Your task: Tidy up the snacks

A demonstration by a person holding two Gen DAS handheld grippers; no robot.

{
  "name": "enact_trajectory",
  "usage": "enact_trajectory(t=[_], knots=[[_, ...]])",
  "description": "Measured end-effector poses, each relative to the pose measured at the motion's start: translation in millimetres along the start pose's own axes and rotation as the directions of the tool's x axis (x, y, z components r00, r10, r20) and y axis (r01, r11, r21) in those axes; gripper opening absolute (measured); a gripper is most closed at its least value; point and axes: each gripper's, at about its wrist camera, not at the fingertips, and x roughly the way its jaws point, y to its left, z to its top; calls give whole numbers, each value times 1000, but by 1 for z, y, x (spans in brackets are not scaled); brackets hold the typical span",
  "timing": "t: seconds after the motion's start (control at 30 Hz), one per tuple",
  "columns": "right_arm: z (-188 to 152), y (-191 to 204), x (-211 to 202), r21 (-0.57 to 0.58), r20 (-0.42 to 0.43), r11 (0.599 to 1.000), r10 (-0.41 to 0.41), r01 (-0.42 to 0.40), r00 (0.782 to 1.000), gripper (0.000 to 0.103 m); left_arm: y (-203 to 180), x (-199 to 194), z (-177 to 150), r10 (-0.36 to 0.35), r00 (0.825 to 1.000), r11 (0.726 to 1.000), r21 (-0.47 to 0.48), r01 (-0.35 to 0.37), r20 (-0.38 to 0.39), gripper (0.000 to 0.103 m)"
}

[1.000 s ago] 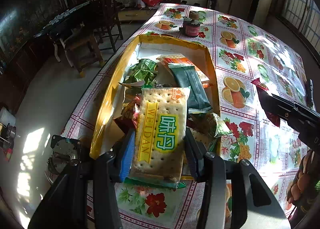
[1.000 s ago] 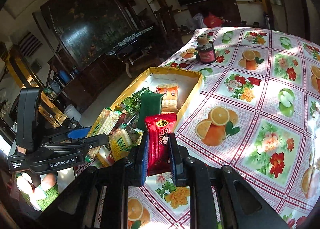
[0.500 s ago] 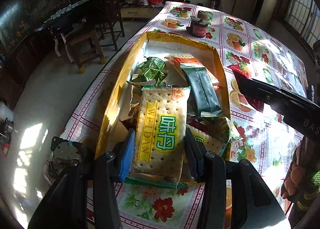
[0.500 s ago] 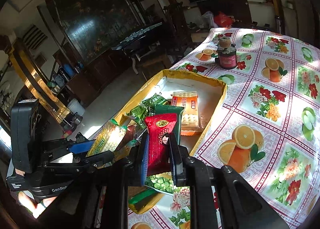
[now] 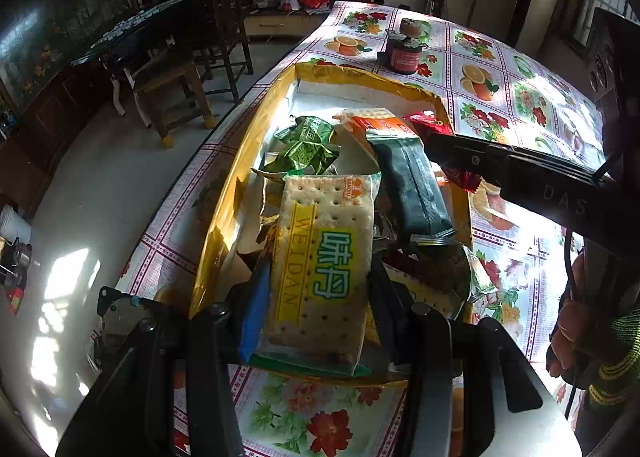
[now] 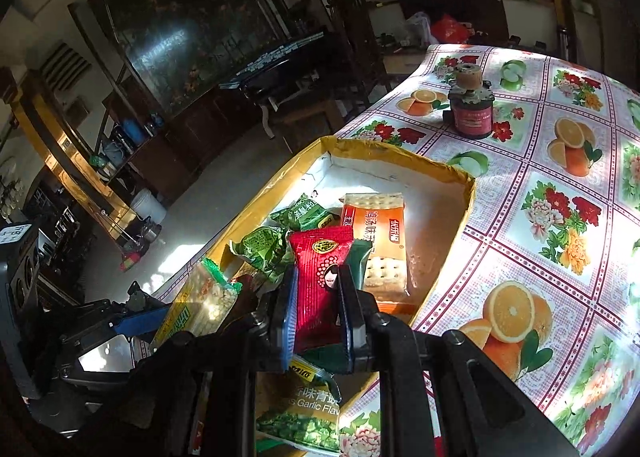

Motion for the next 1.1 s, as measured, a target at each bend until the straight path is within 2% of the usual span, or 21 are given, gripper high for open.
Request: enact_trajectory(t=[0.27,0.3,0.33,0.4,0.43,0.47,0.53,0.6,0.93,1.1], knots=[[2,-4,15,-13,-30,1000,-10,10,1000,21,-3,7,4,6,1000,1000,4,-5,-6,49],[2,-3,15,-20,-30,1000,-12,11,999,25,-3,8,4,8,1000,1000,4,-8,-9,50],[2,-2,13,-25,-31,1000,-13,12,999,29,-2,8,4,8,1000,1000,5,-8,-11,53],[2,-2,9,-32,-26,999,-9,8,1000,44,-2,6,3,7,1000,1000,6,-7,-8,65],[2,-2,6,-37,-24,999,-7,7,1000,46,-2,4,3,5,1000,1000,8,-5,-1,74],[2,-2,3,-41,-23,999,-8,7,1000,47,-1,1,2,0,1000,1000,10,0,7,77],[3,-2,-3,-55,-25,998,-9,7,1000,49,-1,-4,-1,-13,1000,1000,14,12,19,81],[3,0,-8,-76,-27,997,-7,5,1000,56,-2,-9,-4,-12,1000,1000,23,11,22,86],[-15,9,-41,-244,-38,970,6,-15,999,61,-7,-37,-31,28,998,997,66,-32,63,88],[-24,17,-55,-322,-57,945,37,-53,998,66,-12,-50,-47,20,998,995,92,-26,63,89]])
